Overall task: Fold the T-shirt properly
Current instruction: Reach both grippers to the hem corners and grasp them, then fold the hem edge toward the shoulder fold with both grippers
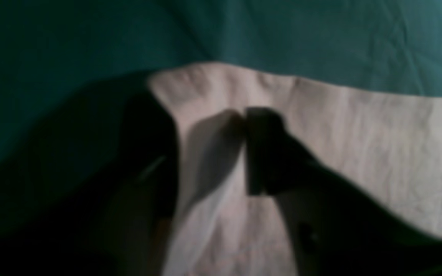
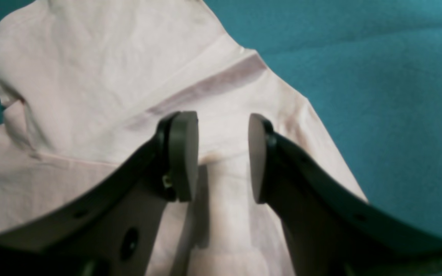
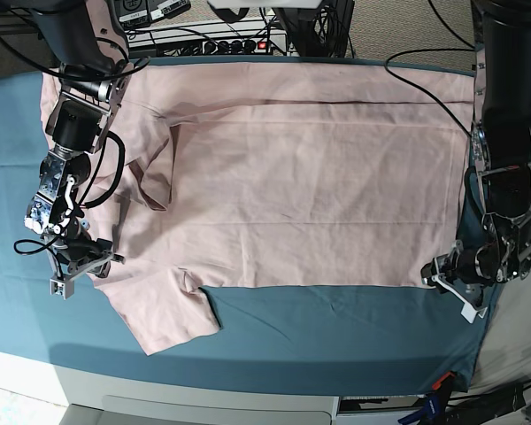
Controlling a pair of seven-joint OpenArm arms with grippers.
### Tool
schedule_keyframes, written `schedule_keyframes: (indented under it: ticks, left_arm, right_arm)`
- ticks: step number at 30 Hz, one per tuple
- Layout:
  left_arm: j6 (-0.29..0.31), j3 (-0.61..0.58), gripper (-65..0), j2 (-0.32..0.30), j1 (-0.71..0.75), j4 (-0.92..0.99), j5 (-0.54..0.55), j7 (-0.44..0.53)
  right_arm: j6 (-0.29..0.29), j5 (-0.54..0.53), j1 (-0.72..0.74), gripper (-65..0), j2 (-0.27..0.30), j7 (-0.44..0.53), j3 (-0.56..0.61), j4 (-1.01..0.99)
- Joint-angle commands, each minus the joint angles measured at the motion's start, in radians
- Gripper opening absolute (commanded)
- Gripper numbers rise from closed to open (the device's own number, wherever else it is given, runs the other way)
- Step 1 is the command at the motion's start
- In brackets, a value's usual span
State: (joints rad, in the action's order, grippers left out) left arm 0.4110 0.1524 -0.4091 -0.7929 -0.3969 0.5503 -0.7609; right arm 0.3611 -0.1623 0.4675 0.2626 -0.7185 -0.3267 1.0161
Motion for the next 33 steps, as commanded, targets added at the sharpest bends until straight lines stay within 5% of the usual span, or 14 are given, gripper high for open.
schedule_keyframes:
  ticks: [1, 3, 12, 19, 33]
  left_arm:
    - [0.005, 0.004, -53.8, -0.010, -0.033, -0.014, 0.010, 0.011]
    - [0.005, 0.004, -65.0, -0.010, -0.033, -0.014, 0.010, 0.010]
    - [0.035, 0.004, -65.0, -0.023, -0.033, -0.019, 0.011, 0.010]
    - [0.059, 0.004, -65.0, -0.023, -0.033, -0.019, 0.044, -0.011]
    - [0.061, 0.004, -65.0, -0.023, -0.033, -0.019, 0.063, -0.016]
  right_arm:
    - [0.002, -0.012, 0.031, -42.8, 0.015, 0.042, -0.002, 0.018]
    - [0.001, -0.012, 0.031, -42.8, 0.018, 0.066, -0.002, 0.018]
    - [-0.045, 0.093, 0.100, -35.3, 0.098, 0.167, -0.002, -0.031]
    - [-0.044, 0.091, 0.254, -35.3, 0.183, 0.235, -0.002, -0.359]
    - [-0.008, 0.039, 0.225, -32.3, 0.119, 0.210, -0.002, -0.531]
